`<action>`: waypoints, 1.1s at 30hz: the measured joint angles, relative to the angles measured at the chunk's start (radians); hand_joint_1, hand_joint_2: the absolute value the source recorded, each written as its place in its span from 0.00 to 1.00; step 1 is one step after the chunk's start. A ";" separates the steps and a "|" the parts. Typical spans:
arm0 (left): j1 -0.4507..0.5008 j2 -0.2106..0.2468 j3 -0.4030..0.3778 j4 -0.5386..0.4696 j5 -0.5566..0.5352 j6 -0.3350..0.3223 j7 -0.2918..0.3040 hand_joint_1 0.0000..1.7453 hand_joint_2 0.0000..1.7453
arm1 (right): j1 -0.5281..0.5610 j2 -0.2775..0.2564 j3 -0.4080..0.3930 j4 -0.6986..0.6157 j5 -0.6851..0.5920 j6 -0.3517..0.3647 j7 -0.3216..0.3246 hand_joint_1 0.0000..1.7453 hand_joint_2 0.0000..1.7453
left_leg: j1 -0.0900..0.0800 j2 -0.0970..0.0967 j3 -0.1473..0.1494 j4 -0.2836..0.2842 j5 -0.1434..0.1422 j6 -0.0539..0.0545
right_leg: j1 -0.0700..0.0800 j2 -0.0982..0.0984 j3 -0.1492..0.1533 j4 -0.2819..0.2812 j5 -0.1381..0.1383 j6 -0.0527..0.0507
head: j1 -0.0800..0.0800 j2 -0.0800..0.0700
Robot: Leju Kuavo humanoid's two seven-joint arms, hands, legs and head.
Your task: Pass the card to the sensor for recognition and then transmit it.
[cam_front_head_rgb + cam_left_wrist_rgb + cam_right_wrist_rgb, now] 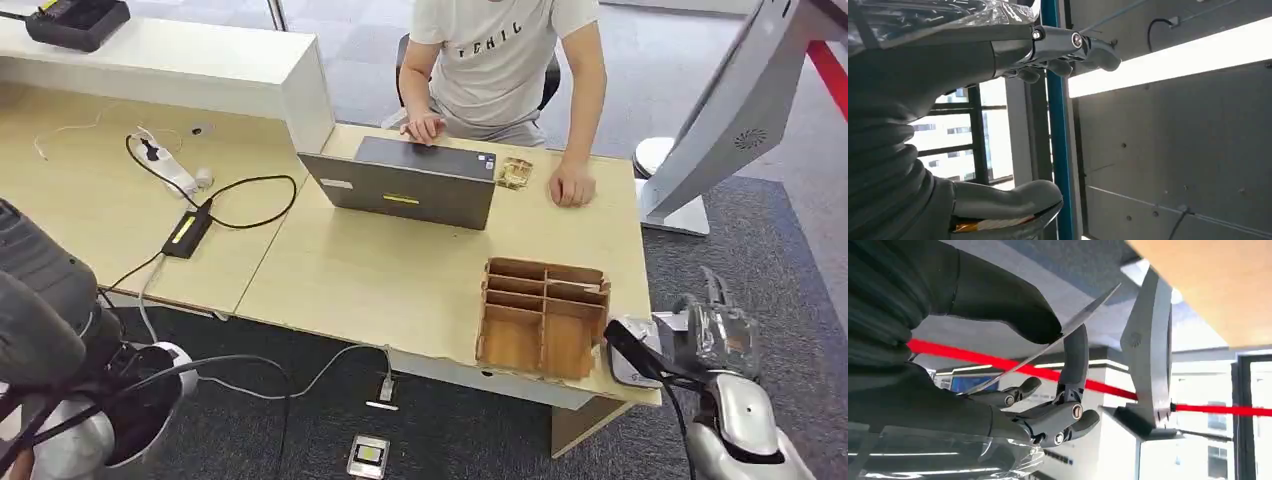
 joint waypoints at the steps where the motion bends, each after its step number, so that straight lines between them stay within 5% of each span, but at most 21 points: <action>1: 0.000 0.000 0.000 0.000 -0.002 0.000 0.000 0.00 1.00 | -0.008 -0.006 -0.003 -0.009 0.008 0.002 0.006 1.00 1.00 | 0.000 0.000 0.000 0.000 0.000 0.000 | 0.000 0.000 0.000 0.000 0.000 0.000 | 0.000 0.000; 17: 0.000 -0.019 0.002 0.008 0.026 -0.057 -0.020 0.00 1.00 | -0.122 -0.039 -0.031 -0.095 0.042 0.012 -0.011 1.00 1.00 | 0.000 0.000 -0.001 0.000 0.000 0.000 | 0.000 0.000 -0.001 0.000 0.000 0.000 | 0.000 0.000; 33: -0.050 -0.049 -0.001 0.044 0.065 -0.082 -0.042 0.00 1.00 | -0.428 0.105 0.057 -0.019 0.023 0.041 -0.096 1.00 1.00 | 0.000 0.000 -0.003 0.000 0.001 0.000 | 0.000 -0.001 -0.002 0.001 0.000 0.000 | 0.000 0.000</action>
